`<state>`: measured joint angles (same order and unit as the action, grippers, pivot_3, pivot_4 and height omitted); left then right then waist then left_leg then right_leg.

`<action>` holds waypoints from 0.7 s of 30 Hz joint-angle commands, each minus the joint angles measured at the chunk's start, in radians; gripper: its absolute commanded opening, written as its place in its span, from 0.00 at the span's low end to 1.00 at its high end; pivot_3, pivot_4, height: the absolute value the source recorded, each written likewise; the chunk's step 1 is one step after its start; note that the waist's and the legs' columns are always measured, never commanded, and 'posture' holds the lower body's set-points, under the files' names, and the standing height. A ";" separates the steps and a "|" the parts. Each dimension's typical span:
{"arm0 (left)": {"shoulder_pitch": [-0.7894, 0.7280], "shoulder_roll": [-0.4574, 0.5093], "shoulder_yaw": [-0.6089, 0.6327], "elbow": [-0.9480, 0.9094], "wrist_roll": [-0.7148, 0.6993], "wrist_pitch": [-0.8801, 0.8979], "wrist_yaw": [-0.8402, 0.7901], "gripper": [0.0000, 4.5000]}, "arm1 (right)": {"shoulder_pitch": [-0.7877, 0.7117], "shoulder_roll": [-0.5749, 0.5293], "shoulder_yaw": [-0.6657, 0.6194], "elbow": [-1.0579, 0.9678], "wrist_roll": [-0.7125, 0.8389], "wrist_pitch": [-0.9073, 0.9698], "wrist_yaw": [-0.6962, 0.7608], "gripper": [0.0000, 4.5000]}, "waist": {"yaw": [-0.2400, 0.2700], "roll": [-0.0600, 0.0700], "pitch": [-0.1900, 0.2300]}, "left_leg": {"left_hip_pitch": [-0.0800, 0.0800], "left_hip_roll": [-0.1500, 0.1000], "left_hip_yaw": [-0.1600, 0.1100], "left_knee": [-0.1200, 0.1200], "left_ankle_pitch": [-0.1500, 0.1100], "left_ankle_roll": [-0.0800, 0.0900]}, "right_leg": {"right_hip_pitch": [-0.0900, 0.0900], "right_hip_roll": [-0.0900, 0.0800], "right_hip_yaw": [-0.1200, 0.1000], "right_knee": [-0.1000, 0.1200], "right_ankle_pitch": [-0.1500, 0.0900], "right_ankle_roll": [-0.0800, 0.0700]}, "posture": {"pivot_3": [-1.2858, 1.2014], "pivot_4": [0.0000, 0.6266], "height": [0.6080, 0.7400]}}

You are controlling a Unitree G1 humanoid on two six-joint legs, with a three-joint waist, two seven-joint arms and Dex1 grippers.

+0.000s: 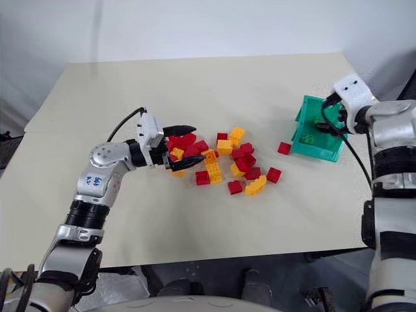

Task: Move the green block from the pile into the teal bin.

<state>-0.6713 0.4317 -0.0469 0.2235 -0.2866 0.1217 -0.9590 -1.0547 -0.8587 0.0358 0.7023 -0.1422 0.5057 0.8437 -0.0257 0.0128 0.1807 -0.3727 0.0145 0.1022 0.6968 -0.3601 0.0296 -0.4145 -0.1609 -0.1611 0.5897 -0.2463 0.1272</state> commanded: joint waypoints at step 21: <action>0.449 0.245 0.280 -0.200 -0.187 -0.008 -0.155 1.00 | 0.730 0.036 -0.278 -0.520 0.554 -0.343 0.521 0.99 | 0.025 -0.001 0.000 | 0.005 0.002 -0.006 0.003 0.000 0.002 | 0.004 -0.002 0.003 0.000 0.001 -0.001 | 0.52 0.24 1.00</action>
<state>-0.2233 0.6604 0.2003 0.0474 -0.4460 0.1290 -1.1061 -0.3104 -0.8185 -0.2380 0.1740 0.3851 0.1966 1.3368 -0.0005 0.0122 0.1812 -0.3683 0.0163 0.0960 0.6999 -0.3598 0.0318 -0.4106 -0.1632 -0.1585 0.5901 -0.2453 0.1264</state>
